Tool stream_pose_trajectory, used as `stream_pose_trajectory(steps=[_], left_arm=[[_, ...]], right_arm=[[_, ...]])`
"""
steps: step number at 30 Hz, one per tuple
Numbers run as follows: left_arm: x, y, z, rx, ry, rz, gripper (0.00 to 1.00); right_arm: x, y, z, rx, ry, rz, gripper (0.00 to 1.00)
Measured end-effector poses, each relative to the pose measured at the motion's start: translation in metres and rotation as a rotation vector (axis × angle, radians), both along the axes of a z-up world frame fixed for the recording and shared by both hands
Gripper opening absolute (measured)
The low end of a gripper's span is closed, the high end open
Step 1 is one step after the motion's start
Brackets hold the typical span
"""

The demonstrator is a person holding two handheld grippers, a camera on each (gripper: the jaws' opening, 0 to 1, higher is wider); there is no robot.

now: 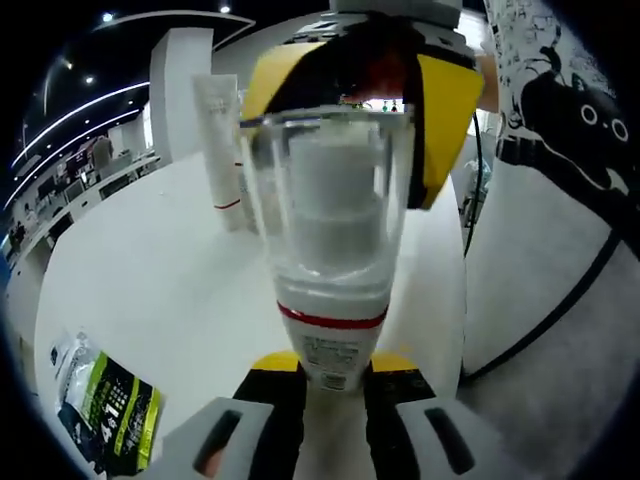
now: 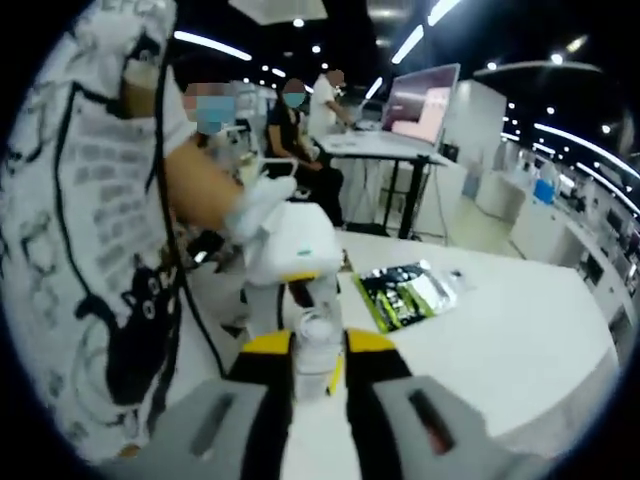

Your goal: Arrange the skincare products in the storage area until every visible bottle or jar stands upright without overlapping.

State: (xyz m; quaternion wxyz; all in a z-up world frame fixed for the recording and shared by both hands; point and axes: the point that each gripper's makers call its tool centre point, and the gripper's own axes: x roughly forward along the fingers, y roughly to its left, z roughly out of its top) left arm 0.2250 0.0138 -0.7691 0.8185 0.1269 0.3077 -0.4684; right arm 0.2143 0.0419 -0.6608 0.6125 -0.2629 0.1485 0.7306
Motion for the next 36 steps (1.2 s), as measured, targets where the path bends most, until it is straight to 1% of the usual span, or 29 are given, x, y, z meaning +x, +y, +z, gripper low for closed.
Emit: stream_pose_trajectory(steps=[1,3,6,15,17,20,21,22,23,24,25,26,27,29,30,31,32,33,34,35,36], left_arm=[[0.000,0.000,0.000,-0.006,-0.002,0.004,0.21],[0.001,-0.001,0.000,-0.013,-0.003,0.009,0.21],[0.001,-0.001,0.000,-0.016,-0.013,0.012,0.21],[0.000,-0.002,0.001,-0.021,-0.028,0.036,0.22],[0.000,-0.002,0.001,-0.025,-0.031,0.046,0.21],[0.002,-0.002,0.001,-0.032,-0.037,0.071,0.21],[0.004,-0.002,0.001,-0.038,-0.041,0.090,0.21],[0.004,-0.003,0.001,-0.040,-0.039,0.101,0.21],[0.007,-0.004,0.001,-0.052,-0.039,0.119,0.21],[0.009,-0.004,0.001,-0.056,-0.041,0.141,0.21],[0.011,-0.004,0.000,-0.059,-0.042,0.155,0.21],[0.014,-0.006,0.000,-0.070,-0.047,0.176,0.21],[0.019,-0.007,0.002,-0.091,-0.052,0.224,0.21],[0.024,-0.007,0.002,-0.116,-0.046,0.280,0.21],[0.029,-0.003,0.002,-0.120,-0.045,0.325,0.21],[0.036,-0.003,0.004,-0.149,-0.047,0.371,0.21],[0.038,0.002,0.002,-0.140,-0.026,0.418,0.21],[0.045,0.003,0.003,-0.142,-0.051,0.444,0.21],[0.049,0.005,0.002,-0.123,-0.057,0.455,0.21],[0.052,0.002,0.000,-0.103,-0.075,0.451,0.21],[0.054,0.002,-0.001,-0.088,-0.081,0.455,0.21]], right_arm=[[-0.002,0.003,0.004,0.023,0.014,-0.003,0.17],[-0.001,0.004,0.004,0.030,0.032,-0.009,0.17],[-0.001,0.003,0.004,0.038,0.037,-0.008,0.17],[-0.003,-0.004,0.005,0.070,0.023,-0.015,0.17],[-0.002,-0.004,0.006,0.074,0.015,-0.013,0.17],[0.002,-0.005,0.005,0.072,-0.009,-0.039,0.19],[0.004,-0.007,0.003,0.068,-0.006,-0.074,0.19],[0.006,-0.010,-0.003,0.047,0.001,-0.112,0.19],[0.010,-0.014,-0.010,0.036,-0.006,-0.160,0.20],[0.010,-0.016,-0.014,0.057,-0.007,-0.194,0.22],[0.010,-0.017,-0.016,0.074,0.013,-0.228,0.25],[0.013,-0.019,-0.019,0.089,0.042,-0.293,0.27],[0.016,-0.020,-0.022,0.097,0.065,-0.337,0.27],[0.027,-0.022,-0.026,0.122,0.106,-0.443,0.27],[0.030,-0.022,-0.029,0.135,0.135,-0.481,0.27],[0.035,-0.024,-0.032,0.141,0.174,-0.532,0.27],[0.041,-0.024,-0.034,0.151,0.184,-0.570,0.27],[0.046,-0.024,-0.034,0.170,0.183,-0.596,0.27],[0.049,-0.023,-0.034,0.185,0.181,-0.618,0.27],[0.051,-0.022,-0.035,0.186,0.174,-0.622,0.28],[0.051,-0.020,-0.036,0.183,0.166,-0.619,0.29]])
